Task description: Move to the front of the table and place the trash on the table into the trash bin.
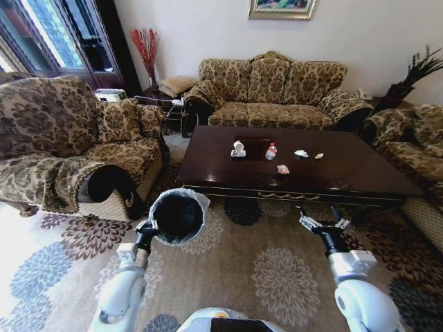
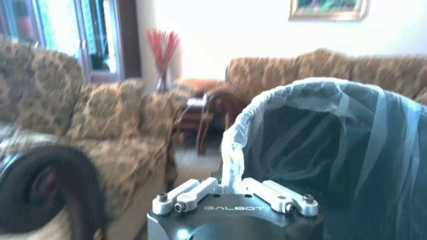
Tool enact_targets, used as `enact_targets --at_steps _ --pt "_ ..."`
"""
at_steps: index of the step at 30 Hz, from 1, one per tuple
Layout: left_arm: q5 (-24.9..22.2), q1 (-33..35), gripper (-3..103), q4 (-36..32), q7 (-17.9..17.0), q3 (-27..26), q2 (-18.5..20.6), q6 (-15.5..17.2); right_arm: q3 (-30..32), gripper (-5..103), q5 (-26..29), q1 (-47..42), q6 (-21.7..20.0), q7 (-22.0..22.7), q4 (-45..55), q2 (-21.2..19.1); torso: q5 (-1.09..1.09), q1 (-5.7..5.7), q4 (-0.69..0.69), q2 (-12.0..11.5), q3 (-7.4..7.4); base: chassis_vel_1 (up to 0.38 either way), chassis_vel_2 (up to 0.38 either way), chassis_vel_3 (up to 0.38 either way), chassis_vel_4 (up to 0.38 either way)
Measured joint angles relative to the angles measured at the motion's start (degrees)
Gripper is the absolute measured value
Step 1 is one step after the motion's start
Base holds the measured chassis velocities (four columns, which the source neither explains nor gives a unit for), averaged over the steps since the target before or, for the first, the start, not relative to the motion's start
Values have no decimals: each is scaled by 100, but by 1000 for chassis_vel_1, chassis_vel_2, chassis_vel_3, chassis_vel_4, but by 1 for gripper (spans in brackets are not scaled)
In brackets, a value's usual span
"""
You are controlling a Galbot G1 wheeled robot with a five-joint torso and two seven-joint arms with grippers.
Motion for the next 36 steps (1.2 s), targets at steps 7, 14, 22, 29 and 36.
enact_targets --at_steps 7,14,22,29,36 --pt "-13 -253 1 -292 -11 161 52 332 71 100 26 -95 13 3 206 56 -1 0 0 0 1 0 0 0 0" --pt "205 -293 1 -261 88 208 44 253 59 100 -9 -201 -53 5 551 145 -2 0 0 0 1 0 0 0 0" --pt "214 -384 1 -134 162 229 72 174 66 100 -64 -179 -162 35 645 198 -1 0 1 0 1 0 0 0 0" --pt "260 -604 1 -164 209 295 26 189 161 100 63 -178 -173 167 742 149 -1 0 0 0 1 0 0 0 0" --pt "280 -592 1 -189 208 290 10 195 145 100 70 -201 -160 174 742 98 -1 0 1 0 1 0 0 0 0"
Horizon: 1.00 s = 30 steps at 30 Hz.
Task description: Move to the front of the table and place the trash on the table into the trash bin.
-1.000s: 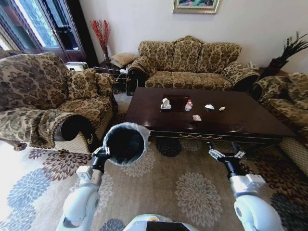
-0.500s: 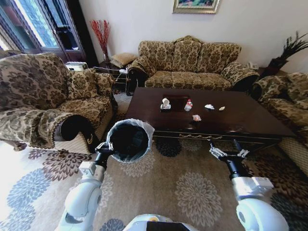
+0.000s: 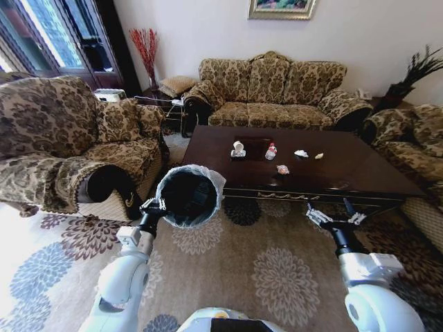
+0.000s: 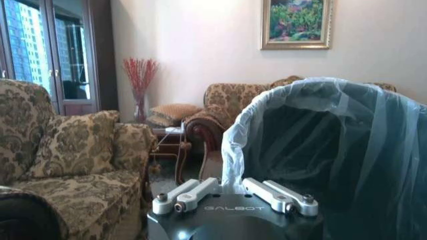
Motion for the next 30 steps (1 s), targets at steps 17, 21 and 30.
enact_targets --at_steps 17,21,30 --pt "-27 91 1 -316 -39 -48 71 116 -50 100 76 -59 178 -52 -130 -112 1 0 0 0 0 0 0 0 0" --pt "-28 63 1 -316 -23 -40 87 116 -73 100 75 33 162 -60 -180 -105 1 0 -1 0 0 0 0 0 0" --pt "-27 49 1 -270 49 -68 -20 -52 -160 100 -47 71 66 -87 -140 -13 1 0 -1 0 0 -50 44 51 -41"
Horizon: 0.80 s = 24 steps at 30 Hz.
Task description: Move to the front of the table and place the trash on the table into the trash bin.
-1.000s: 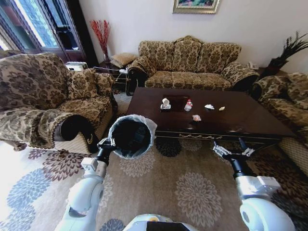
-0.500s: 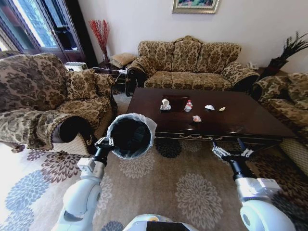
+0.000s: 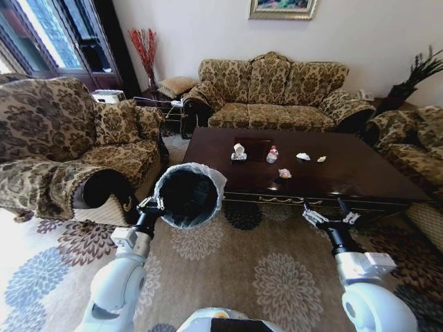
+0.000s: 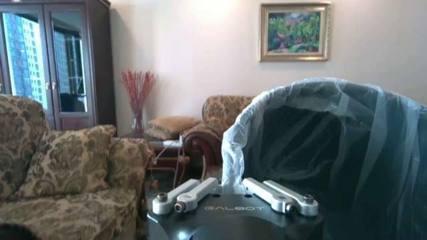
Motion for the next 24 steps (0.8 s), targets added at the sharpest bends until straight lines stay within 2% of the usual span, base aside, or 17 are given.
enact_targets --at_steps 4,7,14,24 --pt "-13 -17 1 111 9 -24 -87 -179 -59 100 -57 40 -200 10 140 84 -2 1 0 0 0 -92 71 88 -84" --pt "-136 -9 1 154 8 -49 -7 -211 -56 100 -88 171 -289 39 193 164 -1 2 1 0 0 -94 70 93 -80" --pt "-414 -260 1 49 -25 -65 130 -101 53 100 -104 92 -287 63 309 251 -1 1 -1 0 0 -68 68 80 -65" --pt "-342 -148 1 -76 -48 -69 176 -107 61 100 -85 -38 -248 108 527 272 -2 1 1 0 0 -56 62 65 -63"
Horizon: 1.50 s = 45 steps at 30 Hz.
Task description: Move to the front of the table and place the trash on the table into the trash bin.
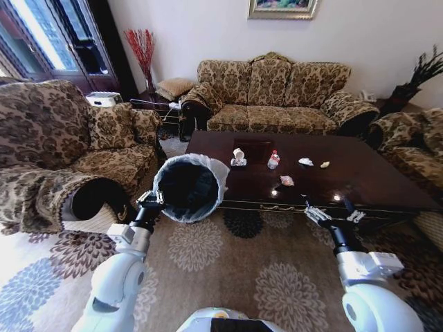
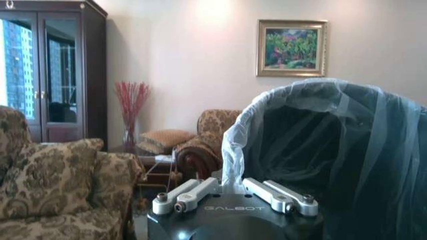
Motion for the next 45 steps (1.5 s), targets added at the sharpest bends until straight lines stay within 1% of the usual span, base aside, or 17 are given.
enact_targets --at_steps 3,6,7,12,17,21,27,34,36,38,39,42,45 --pt "5 -1 1 -47 -59 -29 -7 52 2 100 85 8 41 -4 -3 -31 0 0 -3 0 0 -64 58 61 -68" --pt "14 94 1 -47 -60 -30 -68 35 -31 100 88 59 43 -6 -21 -33 0 -1 -1 0 0 -59 52 57 -66" --pt "17 119 1 -47 -61 -24 -86 24 -37 100 91 82 32 -7 -21 -37 1 -1 1 0 0 -62 68 67 -50" --pt "23 51 1 -29 -65 40 -84 16 -7 100 119 152 22 -22 -108 -117 1 -1 -1 0 0 -66 56 67 -56" --pt "60 12 1 96 -65 50 -104 14 11 100 155 211 167 -61 -291 -128 1 -1 -1 0 0 -81 66 74 -83" --pt "144 51 1 202 -55 53 -170 -58 21 100 157 188 218 -73 -383 -157 1 -2 -1 0 0 -110 98 110 -96" --pt "183 63 1 236 -52 62 -197 -68 -23 100 134 204 225 -76 -462 -173 1 -2 0 0 -1 -160 178 176 -178" --pt "194 68 1 210 -52 82 -189 -67 -40 100 108 228 244 -99 -543 -191 0 2 -2 0 1 -248 250 243 -251" --pt "194 73 1 209 -56 82 -188 -66 -45 100 111 259 241 -99 -560 -200 0 3 0 -1 1 -249 242 248 -247" --pt "192 71 1 217 -62 93 -196 -60 -47 100 -15 381 409 -225 -720 -215 1 5 0 -1 2 -186 222 208 -157" --pt "187 55 1 236 -61 109 -210 -53 -47 100 -223 487 577 -287 -892 -222 0 7 -1 -2 3 -65 76 100 -124" --pt "185 48 1 249 -68 117 -220 -42 -51 100 -363 548 679 -319 -1013 -225 3 7 0 -2 3 -43 51 38 -56" --pt "184 47 1 251 -69 119 -222 -39 -52 100 -397 560 704 -323 -1038 -226 0 1 -1 -2 1 0 0 0 0"
